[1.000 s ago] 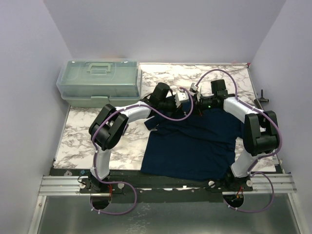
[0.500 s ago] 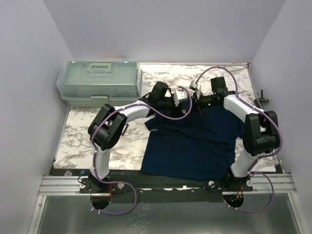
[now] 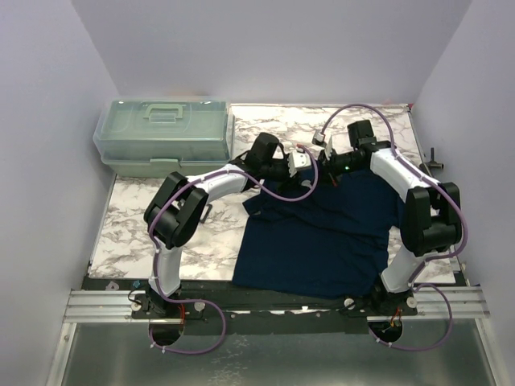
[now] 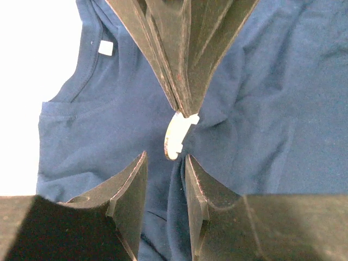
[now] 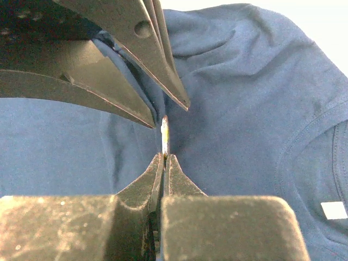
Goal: Remove the brooch from the garment
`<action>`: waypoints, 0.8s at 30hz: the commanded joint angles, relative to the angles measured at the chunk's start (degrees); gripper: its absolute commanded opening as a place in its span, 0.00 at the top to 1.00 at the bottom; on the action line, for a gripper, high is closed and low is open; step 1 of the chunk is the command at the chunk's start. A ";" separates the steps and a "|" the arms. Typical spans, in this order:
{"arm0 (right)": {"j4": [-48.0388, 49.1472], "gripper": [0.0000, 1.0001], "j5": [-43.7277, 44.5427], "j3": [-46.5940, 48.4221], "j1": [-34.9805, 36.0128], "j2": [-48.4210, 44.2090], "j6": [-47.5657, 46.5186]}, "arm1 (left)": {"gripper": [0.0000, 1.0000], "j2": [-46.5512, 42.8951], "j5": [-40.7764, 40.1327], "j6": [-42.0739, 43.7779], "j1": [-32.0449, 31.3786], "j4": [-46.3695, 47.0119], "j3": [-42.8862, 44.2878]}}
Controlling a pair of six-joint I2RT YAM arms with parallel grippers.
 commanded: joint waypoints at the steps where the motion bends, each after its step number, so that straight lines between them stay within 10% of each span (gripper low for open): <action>1: -5.19 0.99 1.07 2.31 -0.18 1.64 -2.43 | 0.64 -1.76 0.72 2.84 -0.63 -1.03 2.45; 24: -5.83 0.99 -2.67 2.37 -0.16 1.18 -4.12 | 1.00 -0.89 2.17 2.05 -2.61 -1.80 4.12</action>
